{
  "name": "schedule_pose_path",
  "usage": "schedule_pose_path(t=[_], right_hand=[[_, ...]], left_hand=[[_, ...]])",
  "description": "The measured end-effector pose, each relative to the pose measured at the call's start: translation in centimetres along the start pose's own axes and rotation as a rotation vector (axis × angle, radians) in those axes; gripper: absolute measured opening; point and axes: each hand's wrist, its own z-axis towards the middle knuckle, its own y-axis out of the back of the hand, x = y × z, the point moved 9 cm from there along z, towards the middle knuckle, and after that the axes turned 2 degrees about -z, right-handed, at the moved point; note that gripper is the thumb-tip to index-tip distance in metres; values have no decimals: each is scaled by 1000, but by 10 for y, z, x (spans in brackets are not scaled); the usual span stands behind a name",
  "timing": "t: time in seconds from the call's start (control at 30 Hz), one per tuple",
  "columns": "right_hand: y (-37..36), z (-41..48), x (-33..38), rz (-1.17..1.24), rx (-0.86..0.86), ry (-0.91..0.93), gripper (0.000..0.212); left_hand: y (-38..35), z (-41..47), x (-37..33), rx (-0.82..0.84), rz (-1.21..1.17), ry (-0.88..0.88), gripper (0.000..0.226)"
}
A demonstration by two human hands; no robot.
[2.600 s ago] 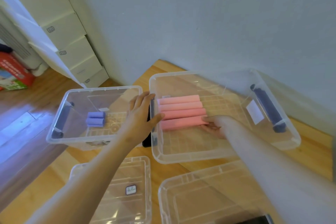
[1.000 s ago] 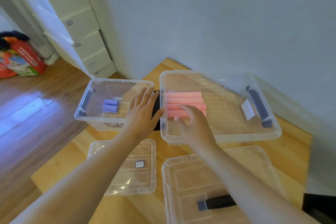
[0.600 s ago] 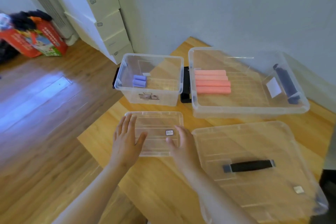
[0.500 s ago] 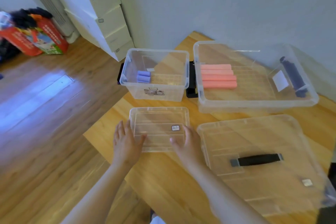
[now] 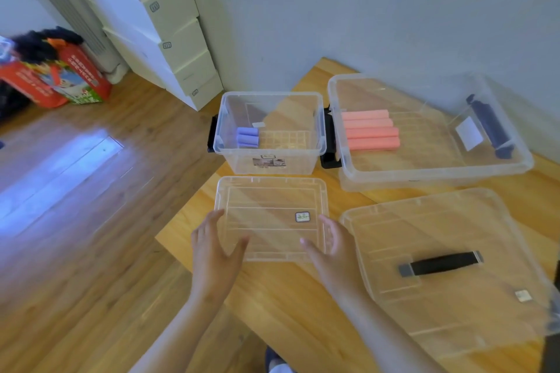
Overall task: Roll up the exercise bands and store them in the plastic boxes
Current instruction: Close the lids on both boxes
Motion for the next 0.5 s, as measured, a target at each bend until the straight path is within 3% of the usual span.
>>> schedule_pose_path(t=[0.23,0.5], right_hand=[[8,-13,63,-80,-102,168,51],[24,57,126,-188,-188,263,49]], left_hand=[[39,9,-40,-113,-2,-102,57],[47,85,-83,-141,-40,-162,51]])
